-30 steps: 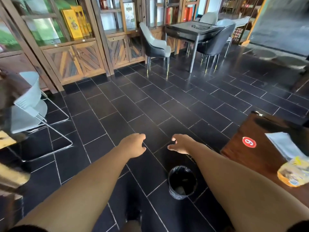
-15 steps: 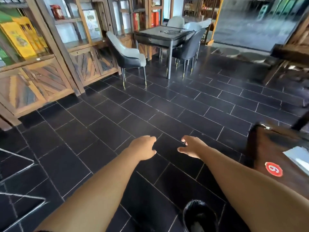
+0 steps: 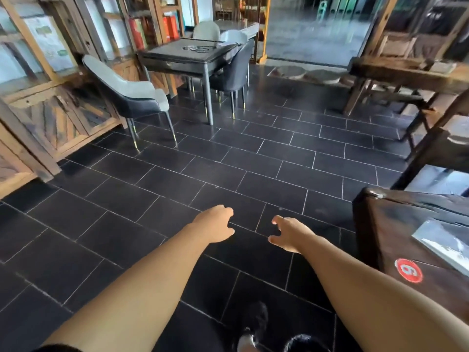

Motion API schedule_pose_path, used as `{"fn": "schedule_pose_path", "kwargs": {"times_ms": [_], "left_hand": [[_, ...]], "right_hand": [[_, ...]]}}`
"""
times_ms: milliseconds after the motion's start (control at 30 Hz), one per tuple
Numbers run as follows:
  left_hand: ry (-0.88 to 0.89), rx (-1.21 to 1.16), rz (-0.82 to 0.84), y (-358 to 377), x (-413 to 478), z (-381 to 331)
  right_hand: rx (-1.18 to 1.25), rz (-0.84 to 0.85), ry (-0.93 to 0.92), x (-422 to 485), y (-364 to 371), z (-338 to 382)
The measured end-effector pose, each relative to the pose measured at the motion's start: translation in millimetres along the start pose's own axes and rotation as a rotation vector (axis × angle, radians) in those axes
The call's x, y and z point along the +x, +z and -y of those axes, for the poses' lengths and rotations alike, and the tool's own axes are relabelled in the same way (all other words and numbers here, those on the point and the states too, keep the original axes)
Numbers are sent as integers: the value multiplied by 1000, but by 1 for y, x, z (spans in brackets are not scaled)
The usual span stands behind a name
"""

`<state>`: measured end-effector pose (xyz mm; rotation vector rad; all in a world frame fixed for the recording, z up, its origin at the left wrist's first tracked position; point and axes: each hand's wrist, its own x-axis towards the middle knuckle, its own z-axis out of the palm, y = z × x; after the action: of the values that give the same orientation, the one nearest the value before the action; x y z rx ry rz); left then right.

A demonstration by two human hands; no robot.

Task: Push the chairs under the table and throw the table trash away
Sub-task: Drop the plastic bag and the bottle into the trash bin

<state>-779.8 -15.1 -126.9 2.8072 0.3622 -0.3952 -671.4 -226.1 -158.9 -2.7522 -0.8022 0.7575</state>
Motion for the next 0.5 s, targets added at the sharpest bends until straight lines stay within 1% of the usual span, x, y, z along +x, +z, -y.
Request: {"fn": "schedule_pose_path", "kwargs": {"times_ms": [100,267,500], "left_hand": [[34,14,9,-14,57,-6],[74,28,63,-38,151,-30],[243,122,128,-56,257,-93]], "right_hand": [[-22,-15,39,40,-21,-23],[28,-42,105,105,-62,-64],[86,-79,231,146,-109,-136]]}}
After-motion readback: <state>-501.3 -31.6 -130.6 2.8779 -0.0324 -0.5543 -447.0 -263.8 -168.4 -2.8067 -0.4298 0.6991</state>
